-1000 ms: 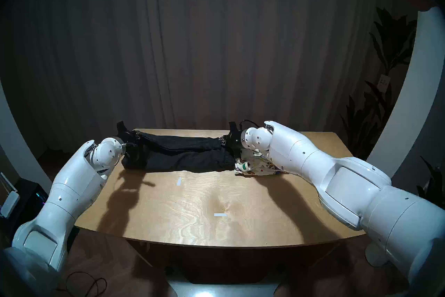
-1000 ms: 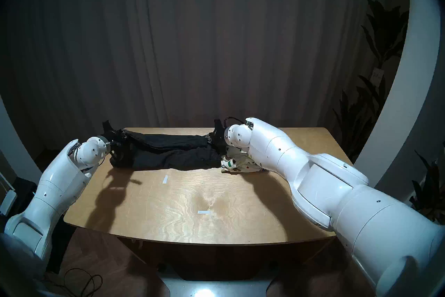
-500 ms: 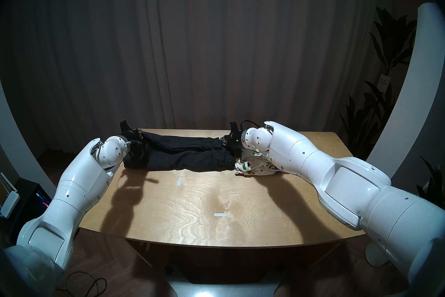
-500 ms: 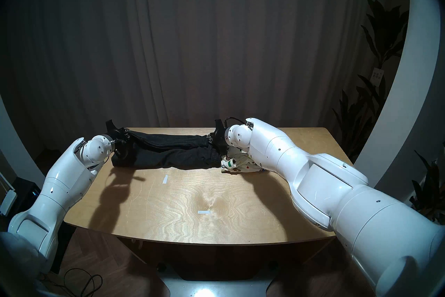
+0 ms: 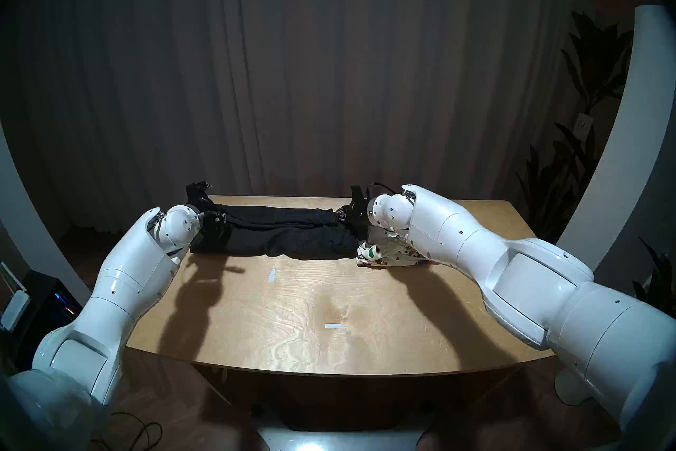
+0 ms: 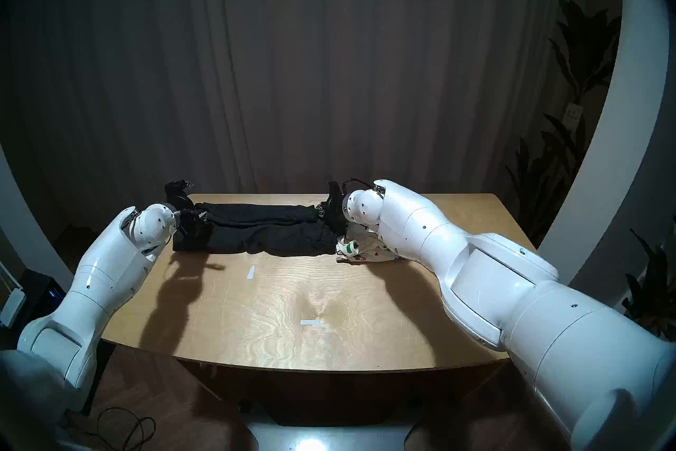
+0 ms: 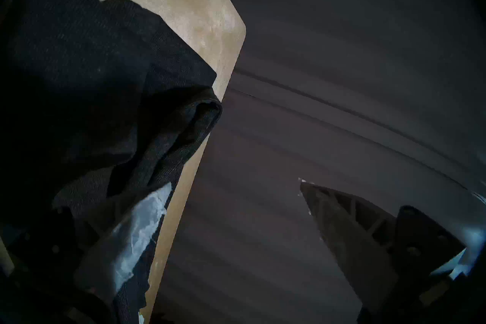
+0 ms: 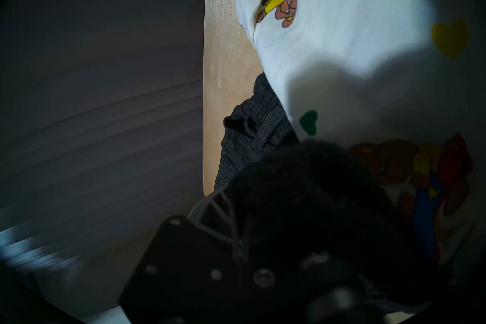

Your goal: Fold pants twice and stack them

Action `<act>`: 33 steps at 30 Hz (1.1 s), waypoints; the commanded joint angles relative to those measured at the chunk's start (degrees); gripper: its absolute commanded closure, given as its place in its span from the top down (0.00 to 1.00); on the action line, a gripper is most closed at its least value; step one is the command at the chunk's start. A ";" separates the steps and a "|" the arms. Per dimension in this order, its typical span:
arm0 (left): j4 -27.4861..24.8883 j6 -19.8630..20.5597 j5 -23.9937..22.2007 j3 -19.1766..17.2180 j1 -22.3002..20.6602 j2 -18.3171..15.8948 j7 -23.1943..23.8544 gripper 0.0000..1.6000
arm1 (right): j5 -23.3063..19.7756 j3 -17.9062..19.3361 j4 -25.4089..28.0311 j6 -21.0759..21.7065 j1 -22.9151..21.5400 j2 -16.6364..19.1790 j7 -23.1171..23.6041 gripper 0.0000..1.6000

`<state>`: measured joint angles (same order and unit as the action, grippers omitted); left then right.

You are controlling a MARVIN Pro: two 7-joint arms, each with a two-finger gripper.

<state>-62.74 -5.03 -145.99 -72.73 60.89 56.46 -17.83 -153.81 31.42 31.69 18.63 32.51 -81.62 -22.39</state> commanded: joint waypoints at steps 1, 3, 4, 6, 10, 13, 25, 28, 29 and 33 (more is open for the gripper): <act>0.52 -0.29 0.62 0.12 -3.72 1.27 0.59 1.00 | 0.14 0.36 0.01 -0.27 -1.35 -0.09 0.59 0.00; 1.23 -0.61 0.97 0.24 -4.27 1.83 0.60 1.00 | 0.12 0.39 -0.07 -0.50 -1.39 -0.11 0.61 0.00; 1.23 -0.61 0.97 0.24 -4.27 1.83 0.60 1.00 | 0.12 0.39 -0.07 -0.50 -1.39 -0.11 0.61 0.00; 1.66 -0.81 1.21 0.32 -4.67 2.19 0.60 1.00 | 0.11 0.41 -0.13 -0.70 -1.44 -0.13 0.62 0.00; 2.52 -1.18 1.69 0.49 -5.48 2.93 0.64 1.00 | 0.01 0.48 -0.27 -1.10 -1.49 -0.27 0.63 0.00; 3.13 -1.43 2.01 0.59 -5.97 3.42 0.66 1.00 | -0.04 0.51 -0.33 -1.36 -1.56 -0.38 0.66 0.00; 5.32 -1.99 3.39 0.51 -9.02 5.07 1.16 1.00 | -0.27 0.81 -0.58 -2.46 -2.29 -0.62 0.93 0.29; 5.93 -2.12 3.80 0.17 -10.06 4.89 1.33 1.00 | -0.34 1.01 -0.70 -2.85 -2.67 -0.65 1.06 0.49; 6.16 -2.16 3.95 0.01 -10.39 4.69 1.41 1.00 | -0.35 1.07 -0.75 -2.97 -2.81 -0.65 1.12 0.51; 7.14 -2.21 4.49 -0.57 -11.35 3.88 1.65 1.00 | -0.42 1.39 -1.00 -3.52 -3.30 -0.71 1.34 0.51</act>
<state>-56.14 -7.48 -142.16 -72.19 54.11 61.63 -17.34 -154.27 32.02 30.64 15.62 31.68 -82.21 -21.91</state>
